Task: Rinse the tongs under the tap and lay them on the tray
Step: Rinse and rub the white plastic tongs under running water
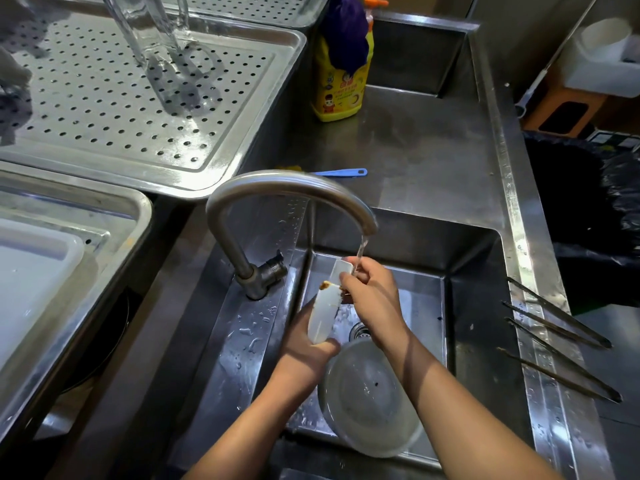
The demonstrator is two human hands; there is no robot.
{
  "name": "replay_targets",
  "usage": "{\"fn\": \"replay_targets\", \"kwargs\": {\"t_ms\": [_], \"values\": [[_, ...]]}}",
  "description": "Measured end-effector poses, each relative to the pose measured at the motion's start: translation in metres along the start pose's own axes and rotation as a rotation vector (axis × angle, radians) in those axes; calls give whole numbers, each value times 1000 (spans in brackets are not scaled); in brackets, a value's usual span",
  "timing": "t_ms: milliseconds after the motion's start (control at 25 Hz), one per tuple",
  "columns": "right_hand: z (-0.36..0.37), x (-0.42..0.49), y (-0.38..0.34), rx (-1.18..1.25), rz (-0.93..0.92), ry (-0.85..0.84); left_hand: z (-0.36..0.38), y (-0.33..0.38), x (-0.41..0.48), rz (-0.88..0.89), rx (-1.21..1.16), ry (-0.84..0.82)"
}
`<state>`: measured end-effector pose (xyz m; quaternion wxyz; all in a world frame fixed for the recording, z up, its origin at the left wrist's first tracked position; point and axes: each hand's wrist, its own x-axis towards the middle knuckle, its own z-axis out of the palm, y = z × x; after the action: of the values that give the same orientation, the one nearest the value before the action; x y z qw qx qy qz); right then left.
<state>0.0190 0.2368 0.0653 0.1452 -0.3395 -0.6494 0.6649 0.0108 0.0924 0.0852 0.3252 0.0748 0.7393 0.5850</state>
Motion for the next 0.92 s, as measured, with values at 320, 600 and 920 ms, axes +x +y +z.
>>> {"fn": "replay_targets", "kwargs": {"t_ms": [320, 600, 920], "values": [[-8, -14, 10, 32, 70, 22, -2, -8, -6, 1, 58, -49], [-13, -9, 3, -169, -20, -27, 1, -3, 4, -78, -79, -55], [-14, -3, -16, -142, -47, -31, 7, 4, 14, -18, -133, -119]]}}
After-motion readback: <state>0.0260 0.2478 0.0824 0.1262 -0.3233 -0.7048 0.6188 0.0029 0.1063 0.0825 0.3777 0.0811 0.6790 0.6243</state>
